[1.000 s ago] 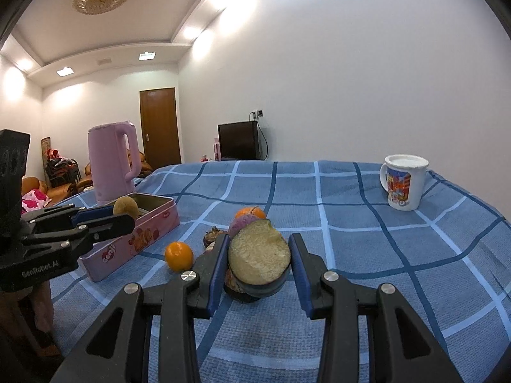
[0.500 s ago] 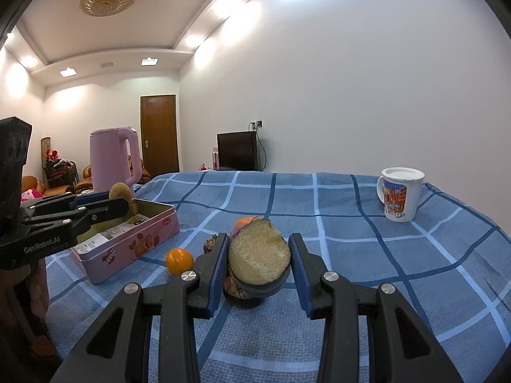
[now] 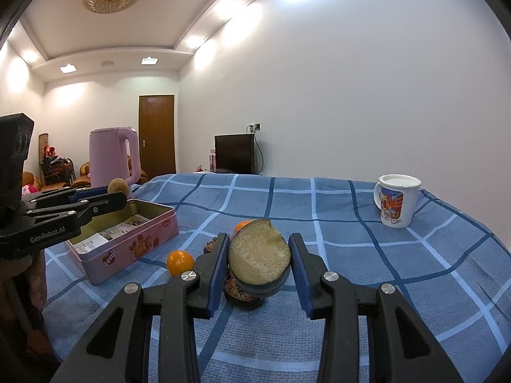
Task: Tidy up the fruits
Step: 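Lift both held items and carry them toward the pink tin box, then lower both items into the tin and open both tools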
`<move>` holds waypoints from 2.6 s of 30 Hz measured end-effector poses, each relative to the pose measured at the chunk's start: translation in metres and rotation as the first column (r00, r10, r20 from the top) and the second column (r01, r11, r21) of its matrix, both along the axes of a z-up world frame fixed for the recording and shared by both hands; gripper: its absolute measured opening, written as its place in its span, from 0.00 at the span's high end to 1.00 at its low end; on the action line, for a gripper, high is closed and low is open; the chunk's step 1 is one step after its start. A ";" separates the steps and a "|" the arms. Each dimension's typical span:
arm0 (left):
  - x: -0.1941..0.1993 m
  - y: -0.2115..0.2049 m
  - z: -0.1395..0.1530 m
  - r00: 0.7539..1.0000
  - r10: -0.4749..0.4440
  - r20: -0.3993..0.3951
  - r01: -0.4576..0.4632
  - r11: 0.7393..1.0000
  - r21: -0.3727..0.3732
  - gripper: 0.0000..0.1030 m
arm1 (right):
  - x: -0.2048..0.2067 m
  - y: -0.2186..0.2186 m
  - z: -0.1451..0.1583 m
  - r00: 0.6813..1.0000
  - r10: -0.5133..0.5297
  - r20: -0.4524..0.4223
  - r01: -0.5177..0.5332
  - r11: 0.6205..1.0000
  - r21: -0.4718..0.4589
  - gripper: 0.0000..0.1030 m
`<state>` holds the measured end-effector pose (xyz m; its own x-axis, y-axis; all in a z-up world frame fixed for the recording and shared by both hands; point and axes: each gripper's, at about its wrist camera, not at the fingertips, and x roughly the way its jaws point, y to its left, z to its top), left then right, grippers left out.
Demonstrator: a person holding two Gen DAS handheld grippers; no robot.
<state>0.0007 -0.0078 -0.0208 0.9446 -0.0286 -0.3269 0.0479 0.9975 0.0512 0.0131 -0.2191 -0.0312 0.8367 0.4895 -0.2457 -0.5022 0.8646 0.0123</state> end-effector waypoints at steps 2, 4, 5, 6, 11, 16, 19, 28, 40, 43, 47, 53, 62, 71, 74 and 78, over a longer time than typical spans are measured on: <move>0.000 0.001 0.000 1.000 0.007 -0.002 -0.007 1.000 0.002 0.73 | -0.002 0.001 0.003 1.000 -0.002 0.007 0.002 1.000 -0.004 0.61; 0.000 0.003 0.000 1.000 0.012 -0.003 -0.012 1.000 0.002 0.73 | -0.004 0.001 0.006 1.000 -0.003 0.014 0.003 1.000 -0.006 0.61; 0.001 0.004 0.000 1.000 0.014 -0.005 -0.014 1.000 0.001 0.73 | -0.005 0.002 0.009 1.000 -0.001 0.018 0.001 1.000 -0.007 0.61; 0.001 0.005 0.000 1.000 0.016 -0.006 -0.016 1.000 0.001 0.73 | -0.006 0.003 0.010 1.000 0.001 0.022 -0.001 1.000 -0.009 0.61; 0.003 0.010 0.000 1.000 0.028 -0.011 -0.028 1.000 -0.001 0.73 | -0.008 0.011 0.018 0.999 0.022 0.036 -0.021 1.000 -0.022 0.61; 0.004 0.015 0.001 0.999 0.041 -0.014 -0.041 0.999 -0.003 0.73 | -0.010 0.023 0.024 0.998 0.048 0.046 -0.047 0.998 -0.033 0.61; 0.004 0.018 0.001 0.999 0.048 -0.016 -0.048 0.999 -0.006 0.73 | -0.010 0.030 0.028 0.997 0.063 0.048 -0.061 0.997 -0.036 0.61; 0.006 0.031 0.000 0.997 0.070 -0.020 -0.071 0.997 -0.019 0.73 | -0.007 0.050 0.033 0.994 0.099 0.047 -0.096 0.994 -0.053 0.61; 0.010 0.048 -0.001 0.995 0.096 -0.032 -0.097 0.995 -0.032 0.73 | 0.000 0.077 0.041 0.988 0.148 0.051 -0.143 0.986 -0.086 0.61; 0.010 0.054 -0.002 0.994 0.105 -0.034 -0.106 0.994 -0.035 0.73 | 0.002 0.084 0.041 0.986 0.162 0.047 -0.157 0.983 -0.094 0.61; 0.010 0.062 -0.002 0.992 0.119 -0.039 -0.121 0.992 -0.040 0.73 | 0.003 0.093 0.040 0.983 0.178 0.038 -0.173 0.979 -0.104 0.61; 0.010 0.074 -0.002 0.989 0.139 -0.045 -0.141 0.989 -0.043 0.73 | 0.009 0.113 0.041 0.978 0.207 0.027 -0.203 0.972 -0.121 0.61; 0.012 0.088 -0.004 0.985 0.161 -0.062 -0.163 0.986 -0.040 0.73 | 0.016 0.143 0.045 0.968 0.248 0.021 -0.242 0.958 -0.150 0.61; 0.018 0.106 -0.008 0.978 0.190 -0.089 -0.193 0.981 -0.033 0.73 | 0.025 0.170 0.049 0.958 0.287 -0.005 -0.284 0.945 -0.160 0.61; 0.019 0.113 -0.009 0.975 0.198 -0.097 -0.203 0.979 -0.036 0.73 | 0.027 0.182 0.048 0.953 0.302 -0.017 -0.301 0.939 -0.170 0.61; 0.019 0.122 -0.009 0.973 0.208 -0.104 -0.213 0.976 -0.039 0.73 | 0.028 0.197 0.047 0.947 0.320 -0.028 -0.320 0.929 -0.187 0.61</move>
